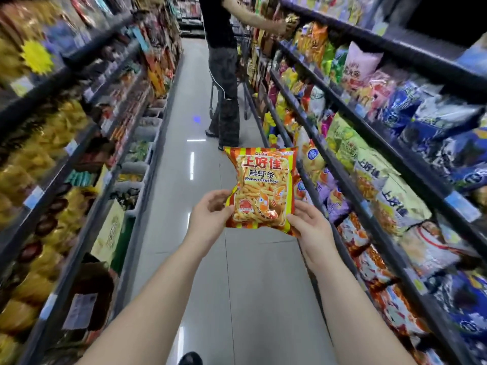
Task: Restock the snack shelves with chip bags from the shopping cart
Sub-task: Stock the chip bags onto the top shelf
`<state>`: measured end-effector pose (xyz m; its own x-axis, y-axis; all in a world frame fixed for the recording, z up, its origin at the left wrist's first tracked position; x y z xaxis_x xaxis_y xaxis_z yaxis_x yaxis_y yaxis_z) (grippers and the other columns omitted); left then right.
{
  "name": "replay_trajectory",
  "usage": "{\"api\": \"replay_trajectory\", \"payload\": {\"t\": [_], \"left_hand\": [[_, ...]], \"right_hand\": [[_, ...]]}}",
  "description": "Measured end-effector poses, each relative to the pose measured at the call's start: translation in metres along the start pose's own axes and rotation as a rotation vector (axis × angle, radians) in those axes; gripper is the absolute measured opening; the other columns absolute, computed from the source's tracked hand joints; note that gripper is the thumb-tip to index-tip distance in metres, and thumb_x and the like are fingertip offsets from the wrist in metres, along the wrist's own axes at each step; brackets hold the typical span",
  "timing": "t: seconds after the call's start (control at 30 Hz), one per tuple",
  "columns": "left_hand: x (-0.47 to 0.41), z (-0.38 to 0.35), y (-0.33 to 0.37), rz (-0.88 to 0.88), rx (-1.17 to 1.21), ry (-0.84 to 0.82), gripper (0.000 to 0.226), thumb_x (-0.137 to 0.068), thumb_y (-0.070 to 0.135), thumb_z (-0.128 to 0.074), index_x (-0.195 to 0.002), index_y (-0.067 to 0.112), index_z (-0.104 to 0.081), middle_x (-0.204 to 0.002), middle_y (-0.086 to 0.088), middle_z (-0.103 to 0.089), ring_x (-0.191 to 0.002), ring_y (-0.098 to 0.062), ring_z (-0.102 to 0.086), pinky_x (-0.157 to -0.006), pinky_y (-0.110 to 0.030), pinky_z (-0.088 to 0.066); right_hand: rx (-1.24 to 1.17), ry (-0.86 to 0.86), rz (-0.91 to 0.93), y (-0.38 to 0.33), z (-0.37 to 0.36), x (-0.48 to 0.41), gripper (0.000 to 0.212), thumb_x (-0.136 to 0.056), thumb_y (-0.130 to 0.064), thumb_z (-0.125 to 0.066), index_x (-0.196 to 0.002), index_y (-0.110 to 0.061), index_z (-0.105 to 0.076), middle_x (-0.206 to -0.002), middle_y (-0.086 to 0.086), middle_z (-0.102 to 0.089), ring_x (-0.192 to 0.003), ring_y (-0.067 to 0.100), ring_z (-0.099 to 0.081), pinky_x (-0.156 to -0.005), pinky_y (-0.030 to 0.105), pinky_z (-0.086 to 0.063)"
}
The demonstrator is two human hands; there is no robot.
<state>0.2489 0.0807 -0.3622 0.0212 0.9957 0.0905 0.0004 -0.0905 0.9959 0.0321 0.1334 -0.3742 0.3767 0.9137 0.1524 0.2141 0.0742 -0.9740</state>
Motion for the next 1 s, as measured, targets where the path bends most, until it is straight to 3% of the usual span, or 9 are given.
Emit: {"api": "replay_trajectory", "payload": {"t": [0.1, 0.2, 0.27, 0.4, 0.53, 0.67, 0.77, 0.9, 1.0], "left_hand": [[-0.078, -0.021, 0.034, -0.084, -0.035, -0.068, 0.029, -0.092, 0.006, -0.063, -0.11, 0.028, -0.06, -0.105, 0.01, -0.068, -0.094, -0.002, -0.065, -0.069, -0.013, -0.052], [-0.166, -0.048, 0.075, -0.195, -0.092, -0.162, 0.035, -0.093, 0.008, -0.062, -0.121, 0.026, -0.052, -0.114, 0.001, -0.066, -0.102, -0.014, -0.064, -0.082, -0.029, -0.056], [-0.23, -0.066, 0.106, -0.282, -0.152, -0.203, 0.034, -0.093, 0.008, -0.063, -0.121, 0.025, -0.054, -0.118, -0.001, -0.065, -0.106, -0.016, -0.063, -0.089, -0.035, -0.055], [-0.348, -0.108, 0.171, -0.376, -0.184, -0.334, 0.032, -0.094, 0.012, -0.063, -0.122, 0.025, -0.057, -0.121, -0.002, -0.064, -0.102, -0.014, -0.063, -0.08, -0.03, -0.057], [-0.444, -0.158, 0.234, -0.482, -0.253, -0.433, 0.032, -0.093, 0.017, -0.064, -0.116, 0.039, -0.058, -0.122, 0.001, -0.062, -0.107, -0.016, -0.061, -0.093, -0.042, -0.054], [-0.515, -0.22, 0.293, -0.59, -0.275, -0.5, 0.032, -0.095, 0.016, -0.062, -0.123, 0.033, -0.058, -0.118, 0.006, -0.057, -0.107, -0.013, -0.055, -0.091, -0.031, -0.047], [-0.559, -0.269, 0.331, -0.621, -0.253, -0.545, 0.032, -0.096, 0.018, -0.061, -0.124, 0.032, -0.057, -0.117, 0.008, -0.057, -0.105, -0.012, -0.056, -0.085, -0.027, -0.046], [-0.599, -0.34, 0.372, -0.7, -0.173, -0.614, 0.033, -0.096, 0.015, -0.06, -0.126, 0.03, -0.058, -0.113, 0.008, -0.06, -0.096, -0.008, -0.059, -0.067, -0.011, -0.045], [-0.613, -0.395, 0.402, -0.739, -0.079, -0.666, 0.033, -0.095, 0.012, -0.061, -0.123, 0.03, -0.061, -0.114, 0.006, -0.062, -0.103, -0.01, -0.061, -0.073, -0.013, -0.048]], "right_hand": [[0.017, 0.022, 0.08, -0.033, -0.014, -0.071, 0.03, -0.084, 0.004, -0.067, -0.103, -0.019, -0.065, -0.109, 0.009, -0.071, -0.107, 0.028, -0.066, -0.094, 0.045, -0.052], [0.013, 0.069, 0.17, -0.077, -0.028, -0.15, 0.03, -0.084, 0.006, -0.065, -0.105, -0.016, -0.063, -0.108, 0.009, -0.07, -0.103, 0.025, -0.066, -0.086, 0.034, -0.054], [0.032, 0.094, 0.237, -0.111, -0.037, -0.204, 0.03, -0.084, 0.006, -0.066, -0.101, -0.019, -0.064, -0.103, 0.006, -0.071, -0.101, 0.023, -0.066, -0.085, 0.032, -0.053], [0.084, 0.195, 0.342, -0.176, -0.051, -0.303, 0.03, -0.083, 0.001, -0.069, -0.103, -0.022, -0.066, -0.107, 0.006, -0.072, -0.103, 0.023, -0.067, -0.093, 0.042, -0.053], [0.065, 0.301, 0.395, -0.239, -0.056, -0.379, 0.031, -0.084, 0.002, -0.068, -0.097, -0.026, -0.063, -0.107, 0.006, -0.069, -0.102, 0.021, -0.064, -0.087, 0.033, -0.051], [0.086, 0.385, 0.453, -0.296, -0.043, -0.445, 0.028, -0.083, 0.002, -0.067, -0.104, -0.016, -0.064, -0.107, 0.01, -0.07, -0.099, 0.027, -0.067, -0.093, 0.045, -0.053], [0.126, 0.442, 0.501, -0.344, -0.027, -0.48, 0.027, -0.085, 0.001, -0.066, -0.102, -0.019, -0.062, -0.105, 0.004, -0.07, -0.094, 0.022, -0.067, -0.079, 0.036, -0.057], [0.168, 0.501, 0.61, -0.4, 0.0, -0.511, 0.028, -0.085, 0.003, -0.065, -0.102, -0.018, -0.06, -0.101, 0.004, -0.067, -0.088, 0.014, -0.066, -0.078, 0.03, -0.053], [0.203, 0.546, 0.715, -0.44, 0.025, -0.524, 0.035, -0.084, 0.001, -0.069, -0.109, -0.02, -0.057, -0.1, 0.003, -0.067, -0.08, 0.01, -0.068, -0.069, 0.026, -0.054]]}}
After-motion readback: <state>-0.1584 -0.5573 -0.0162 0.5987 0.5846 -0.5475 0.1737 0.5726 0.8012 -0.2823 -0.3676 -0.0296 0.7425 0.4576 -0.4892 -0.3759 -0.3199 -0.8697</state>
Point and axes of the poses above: each hand's wrist, its own x-axis away from the middle knuckle, its own z-axis out of the back of the hand, y = z × x, the point moved 4 cm from there along -x, towards the middle knuckle
